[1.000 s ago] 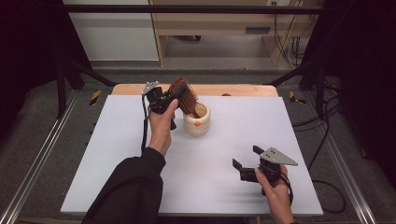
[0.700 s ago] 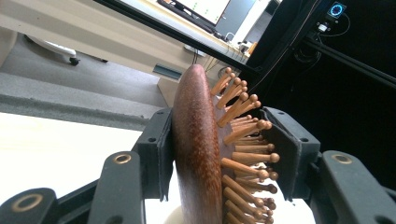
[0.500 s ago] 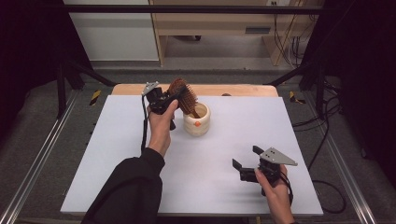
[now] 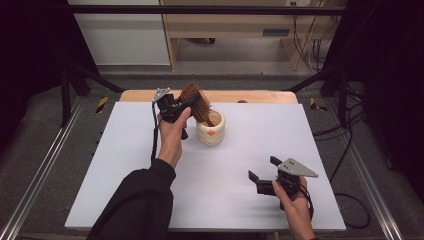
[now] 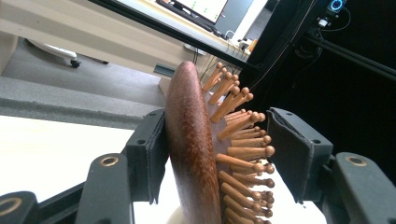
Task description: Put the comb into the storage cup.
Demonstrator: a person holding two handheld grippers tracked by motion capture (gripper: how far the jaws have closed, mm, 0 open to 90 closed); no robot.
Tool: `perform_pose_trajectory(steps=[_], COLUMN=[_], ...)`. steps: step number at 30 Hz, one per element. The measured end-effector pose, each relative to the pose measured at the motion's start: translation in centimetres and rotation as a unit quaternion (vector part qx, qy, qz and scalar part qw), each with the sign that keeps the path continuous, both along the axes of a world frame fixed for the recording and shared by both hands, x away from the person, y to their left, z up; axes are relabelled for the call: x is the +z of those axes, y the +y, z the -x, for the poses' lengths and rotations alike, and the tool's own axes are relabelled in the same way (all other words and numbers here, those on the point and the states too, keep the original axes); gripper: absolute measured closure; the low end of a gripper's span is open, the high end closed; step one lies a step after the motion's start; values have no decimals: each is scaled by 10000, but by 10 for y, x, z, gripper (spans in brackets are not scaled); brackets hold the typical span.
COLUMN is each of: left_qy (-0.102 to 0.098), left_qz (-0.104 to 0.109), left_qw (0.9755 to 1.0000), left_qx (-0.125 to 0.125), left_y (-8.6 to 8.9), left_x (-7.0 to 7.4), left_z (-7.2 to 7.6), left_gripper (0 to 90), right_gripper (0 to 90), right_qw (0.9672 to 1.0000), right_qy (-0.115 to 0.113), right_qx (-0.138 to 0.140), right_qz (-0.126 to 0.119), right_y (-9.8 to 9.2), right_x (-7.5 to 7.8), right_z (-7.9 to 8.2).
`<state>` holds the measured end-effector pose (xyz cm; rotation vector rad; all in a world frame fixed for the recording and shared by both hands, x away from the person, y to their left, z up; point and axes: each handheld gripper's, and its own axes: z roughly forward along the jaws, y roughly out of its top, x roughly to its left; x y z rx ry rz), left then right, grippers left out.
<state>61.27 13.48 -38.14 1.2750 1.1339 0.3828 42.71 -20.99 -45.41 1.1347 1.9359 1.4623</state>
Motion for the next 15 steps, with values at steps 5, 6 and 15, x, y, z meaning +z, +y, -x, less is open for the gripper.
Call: perform_pose_trajectory(steps=[5,6,15], left_qy=[-10,-14,-90], left_qz=[-43,-42,-145], left_qw=[10000,10000,9999], left_qx=[-22,-22,16], left_y=[0,-1,-3], left_x=[0,0,2], left_z=[1,1,3], left_gripper=[380,370,286], right_gripper=[35,35,35], right_qw=[10000,10000,10000], right_qy=[3,9,5], right_qx=[3,3,2], right_qz=[1,0,-15], right_y=[0,0,0], right_x=[0,0,0], right_z=[0,0,0])
